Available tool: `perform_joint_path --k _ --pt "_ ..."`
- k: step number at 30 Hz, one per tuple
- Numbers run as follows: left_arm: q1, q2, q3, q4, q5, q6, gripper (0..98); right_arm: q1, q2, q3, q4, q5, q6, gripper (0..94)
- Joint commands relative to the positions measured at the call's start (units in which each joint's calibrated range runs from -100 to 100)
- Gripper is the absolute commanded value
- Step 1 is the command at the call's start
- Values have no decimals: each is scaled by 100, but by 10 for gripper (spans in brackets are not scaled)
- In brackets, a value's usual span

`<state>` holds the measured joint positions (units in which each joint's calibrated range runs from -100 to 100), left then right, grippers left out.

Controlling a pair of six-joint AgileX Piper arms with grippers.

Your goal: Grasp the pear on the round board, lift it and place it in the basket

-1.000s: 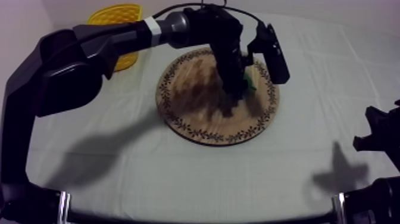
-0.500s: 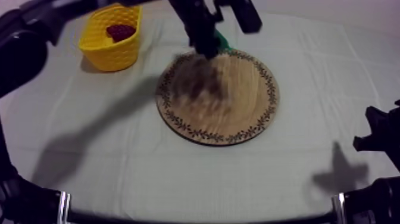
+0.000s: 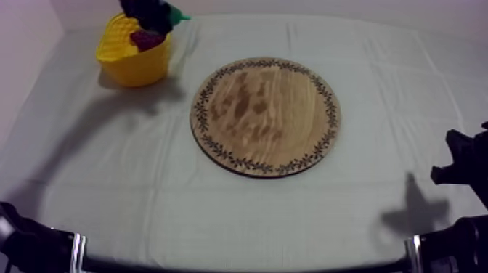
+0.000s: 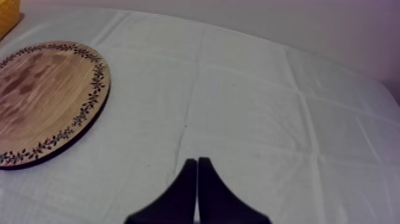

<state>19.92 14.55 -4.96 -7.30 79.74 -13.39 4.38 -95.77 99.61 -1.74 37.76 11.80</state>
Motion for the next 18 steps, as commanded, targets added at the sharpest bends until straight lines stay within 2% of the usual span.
perform_joint_path --k 1,9,12,18 --pt "-205 -296 103 -21 -46 188 438 -1 1 5 1 -2 0 5" --pt "-578 -114 -418 -291 -332 739 415 -1 1 5 1 -2 0 5" --pt "-703 129 -501 -334 -576 876 401 -1 1 5 1 -2 0 5" --pt "-771 785 -661 -485 -779 1197 376 -1 1 5 1 -2 0 5"
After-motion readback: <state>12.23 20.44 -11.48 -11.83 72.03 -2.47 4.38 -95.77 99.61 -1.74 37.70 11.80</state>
